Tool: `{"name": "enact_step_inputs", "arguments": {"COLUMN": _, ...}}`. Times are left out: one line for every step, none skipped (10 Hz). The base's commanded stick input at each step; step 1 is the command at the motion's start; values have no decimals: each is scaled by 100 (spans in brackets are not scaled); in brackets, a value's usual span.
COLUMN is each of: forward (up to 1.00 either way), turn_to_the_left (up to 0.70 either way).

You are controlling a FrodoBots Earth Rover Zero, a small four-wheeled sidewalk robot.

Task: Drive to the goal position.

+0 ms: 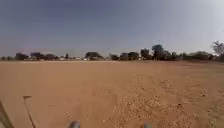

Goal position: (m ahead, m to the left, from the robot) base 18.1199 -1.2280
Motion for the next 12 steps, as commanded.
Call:
{"name": "enact_step_inputs", "arguments": {"forward": 70, "turn_to_the_left": 0}}
{"name": "enact_step_inputs", "arguments": {"forward": 70, "turn_to_the_left": 0}}
{"name": "enact_step_inputs", "arguments": {"forward": 70, "turn_to_the_left": 0}}
{"name": "enact_step_inputs", "arguments": {"forward": 70, "turn_to_the_left": 0}}
{"name": "enact_step_inputs", "arguments": {"forward": 70, "turn_to_the_left": 0}}
{"name": "enact_step_inputs", "arguments": {"forward": 70, "turn_to_the_left": 0}}
{"name": "enact_step_inputs", "arguments": {"forward": 70, "turn_to_the_left": 0}}
{"name": "enact_step_inputs", "arguments": {"forward": 70, "turn_to_the_left": -26}}
{"name": "enact_step_inputs", "arguments": {"forward": 70, "turn_to_the_left": -10}}
{"name": "enact_step_inputs", "arguments": {"forward": 70, "turn_to_the_left": 0}}
{"name": "enact_step_inputs", "arguments": {"forward": 70, "turn_to_the_left": 0}}
{"name": "enact_step_inputs", "arguments": {"forward": 70, "turn_to_the_left": 0}}
